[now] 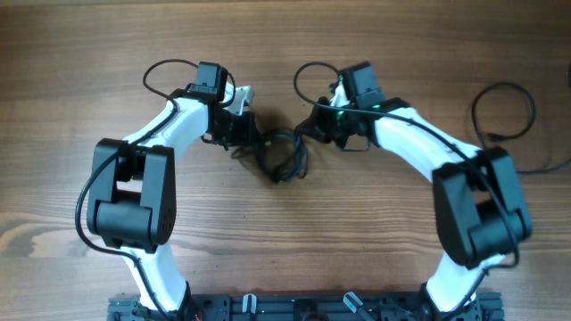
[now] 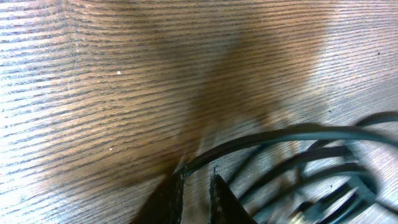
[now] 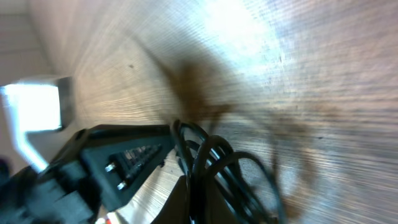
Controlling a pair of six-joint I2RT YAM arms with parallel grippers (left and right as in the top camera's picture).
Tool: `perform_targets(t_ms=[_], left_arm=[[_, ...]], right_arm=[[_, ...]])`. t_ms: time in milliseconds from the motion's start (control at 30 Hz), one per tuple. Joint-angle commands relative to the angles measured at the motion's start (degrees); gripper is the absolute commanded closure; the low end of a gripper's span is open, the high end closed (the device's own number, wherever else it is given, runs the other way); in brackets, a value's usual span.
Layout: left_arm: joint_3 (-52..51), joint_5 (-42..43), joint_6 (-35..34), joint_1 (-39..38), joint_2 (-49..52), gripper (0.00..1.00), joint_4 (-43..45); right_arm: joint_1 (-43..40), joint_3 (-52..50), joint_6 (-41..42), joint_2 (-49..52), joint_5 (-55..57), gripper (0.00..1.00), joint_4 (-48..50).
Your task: Untangle cables
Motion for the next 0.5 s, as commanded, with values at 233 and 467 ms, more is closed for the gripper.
perform_targets(t_ms=[233, 467], left_arm=[[2.3, 14.1, -0.5, 2.4, -2.5, 0.76, 0.4], [2.7, 27.8, -15.6, 5.5, -4.0, 0.73, 1.0]], right_arm=[[0.2, 0.3, -13.5, -5.2, -1.4, 0.95, -1.2], [0.2, 0.3, -15.9, -5.2, -6.1, 0.96, 0.5]])
